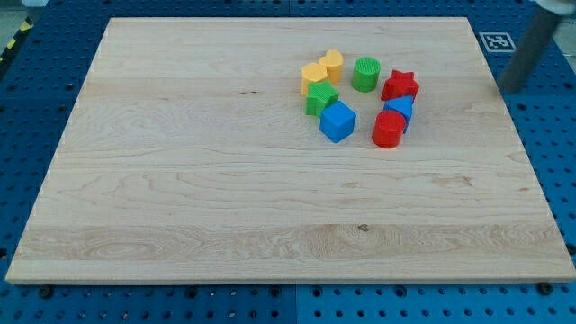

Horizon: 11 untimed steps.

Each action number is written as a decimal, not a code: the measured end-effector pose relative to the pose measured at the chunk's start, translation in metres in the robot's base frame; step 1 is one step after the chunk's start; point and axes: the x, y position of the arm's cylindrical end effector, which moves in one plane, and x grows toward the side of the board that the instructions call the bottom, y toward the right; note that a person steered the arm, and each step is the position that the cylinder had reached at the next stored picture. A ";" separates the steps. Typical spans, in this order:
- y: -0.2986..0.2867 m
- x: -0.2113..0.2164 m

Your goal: Move the red circle to the down

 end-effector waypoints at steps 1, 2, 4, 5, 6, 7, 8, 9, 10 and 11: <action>-0.030 0.049; -0.093 0.070; -0.177 0.045; -0.186 0.001; -0.204 -0.018; -0.232 -0.027; -0.246 -0.005; -0.215 0.034; -0.166 0.069; -0.172 0.072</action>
